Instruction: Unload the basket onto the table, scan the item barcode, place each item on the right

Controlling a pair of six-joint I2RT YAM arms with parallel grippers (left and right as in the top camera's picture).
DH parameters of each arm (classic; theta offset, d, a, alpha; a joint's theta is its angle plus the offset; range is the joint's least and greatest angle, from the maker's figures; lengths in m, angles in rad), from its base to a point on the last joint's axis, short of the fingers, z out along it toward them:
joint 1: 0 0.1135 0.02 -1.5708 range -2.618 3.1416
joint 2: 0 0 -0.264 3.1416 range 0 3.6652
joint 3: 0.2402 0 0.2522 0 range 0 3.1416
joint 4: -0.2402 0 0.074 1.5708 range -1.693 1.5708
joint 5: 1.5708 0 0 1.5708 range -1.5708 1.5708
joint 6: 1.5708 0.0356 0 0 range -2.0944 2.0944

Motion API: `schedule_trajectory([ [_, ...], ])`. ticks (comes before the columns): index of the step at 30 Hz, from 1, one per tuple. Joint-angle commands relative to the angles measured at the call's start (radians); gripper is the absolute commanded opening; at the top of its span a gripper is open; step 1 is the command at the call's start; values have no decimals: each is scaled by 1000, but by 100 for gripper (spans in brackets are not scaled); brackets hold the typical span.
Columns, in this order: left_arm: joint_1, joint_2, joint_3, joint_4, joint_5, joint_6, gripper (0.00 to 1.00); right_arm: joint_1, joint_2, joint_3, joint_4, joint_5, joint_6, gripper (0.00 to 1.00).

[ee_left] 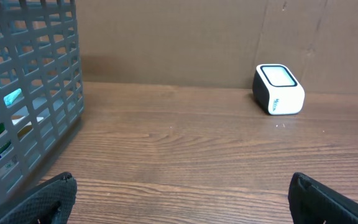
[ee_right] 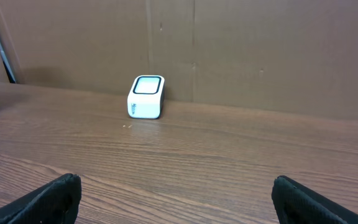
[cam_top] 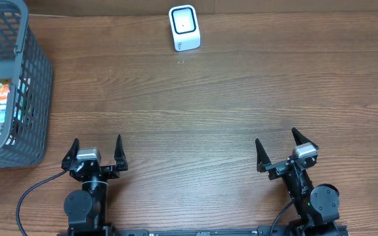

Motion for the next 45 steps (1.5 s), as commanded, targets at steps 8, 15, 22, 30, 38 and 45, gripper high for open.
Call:
schedule_trajectory([
  [8, -4, -6, -4, -1, -11, 19, 100, -5, -9, -11, 2, -1, -7, 100],
  [15, -4, -6, -4, -1, -11, 19, 100, -5, -9, -11, 2, -1, -7, 100],
  [22, -4, -6, -4, -1, -11, 19, 100, -5, -9, -11, 2, -1, -7, 100],
  [30, -4, -6, -4, 4, -63, 71, 100, -5, -9, -11, 2, -1, -7, 100],
  [38, -4, -6, -4, 4, -62, 71, 100, -5, -9, -11, 2, -1, -7, 100],
  [45, -4, -6, -4, 4, -62, 71, 100, -5, -9, -11, 2, -1, -7, 100],
])
